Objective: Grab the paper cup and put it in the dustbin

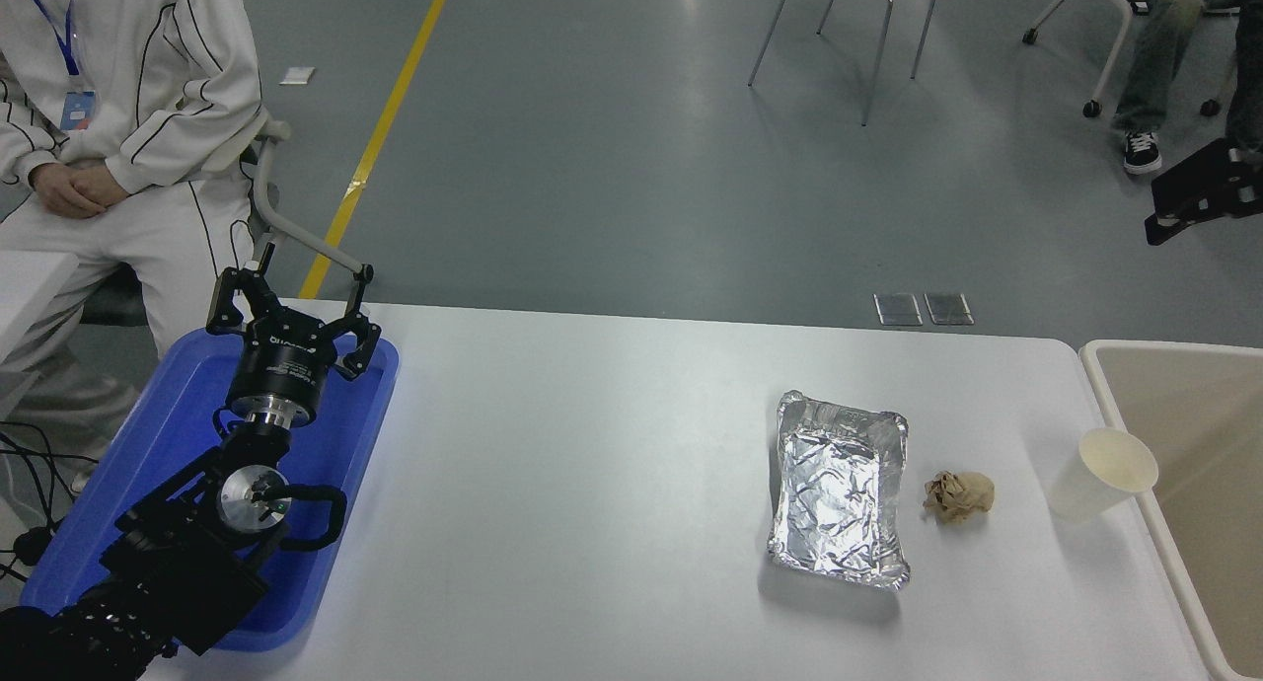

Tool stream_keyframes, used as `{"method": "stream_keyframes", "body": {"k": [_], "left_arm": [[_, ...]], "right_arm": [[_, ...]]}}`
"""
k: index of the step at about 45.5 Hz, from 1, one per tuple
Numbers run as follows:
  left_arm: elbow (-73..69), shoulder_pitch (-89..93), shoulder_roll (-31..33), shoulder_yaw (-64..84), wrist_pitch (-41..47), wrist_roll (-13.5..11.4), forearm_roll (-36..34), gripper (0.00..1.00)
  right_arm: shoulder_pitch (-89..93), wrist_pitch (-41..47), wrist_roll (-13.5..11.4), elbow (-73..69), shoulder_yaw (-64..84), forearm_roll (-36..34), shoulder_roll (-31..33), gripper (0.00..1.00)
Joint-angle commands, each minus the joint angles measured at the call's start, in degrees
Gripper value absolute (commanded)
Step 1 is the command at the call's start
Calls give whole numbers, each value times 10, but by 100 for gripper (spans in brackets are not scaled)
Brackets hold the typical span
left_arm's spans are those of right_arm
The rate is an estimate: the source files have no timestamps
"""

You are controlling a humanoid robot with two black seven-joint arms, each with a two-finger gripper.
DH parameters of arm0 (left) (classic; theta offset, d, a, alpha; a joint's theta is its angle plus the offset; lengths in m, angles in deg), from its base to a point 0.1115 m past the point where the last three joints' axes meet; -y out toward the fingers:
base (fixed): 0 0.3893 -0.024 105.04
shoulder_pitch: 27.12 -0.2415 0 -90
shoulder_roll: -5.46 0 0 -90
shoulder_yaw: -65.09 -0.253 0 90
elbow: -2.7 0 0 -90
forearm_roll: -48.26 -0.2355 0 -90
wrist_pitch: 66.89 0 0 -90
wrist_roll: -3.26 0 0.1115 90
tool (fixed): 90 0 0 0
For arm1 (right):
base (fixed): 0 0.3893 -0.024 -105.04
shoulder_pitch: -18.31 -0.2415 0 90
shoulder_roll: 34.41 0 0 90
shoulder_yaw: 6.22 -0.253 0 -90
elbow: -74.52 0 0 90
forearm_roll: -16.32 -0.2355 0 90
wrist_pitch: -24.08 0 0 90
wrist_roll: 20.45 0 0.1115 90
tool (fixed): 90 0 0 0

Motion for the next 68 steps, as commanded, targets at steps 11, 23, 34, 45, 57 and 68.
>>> {"method": "stream_keyframes", "body": {"k": [11,23,34,45,57,68], "left_arm": [[0,0,0,0,0,0,0,100],[0,0,0,0,0,0,0,100],[0,0,0,0,0,0,0,100],[0,0,0,0,0,0,0,100],[0,0,0,0,0,0,0,100],[0,0,0,0,0,0,0,100]], "right_arm": [[42,0,-1,-2,27,-7,24,100],[102,0,-1,3,28,-8,63,100],[214,-177,-1,16,0,-9,75,100],[303,-219,-1,53,-64,-9,74,100],[437,-221,-1,152,-136,-9,69,100],[465,-223,-1,157,-143,-9,66,100]]}}
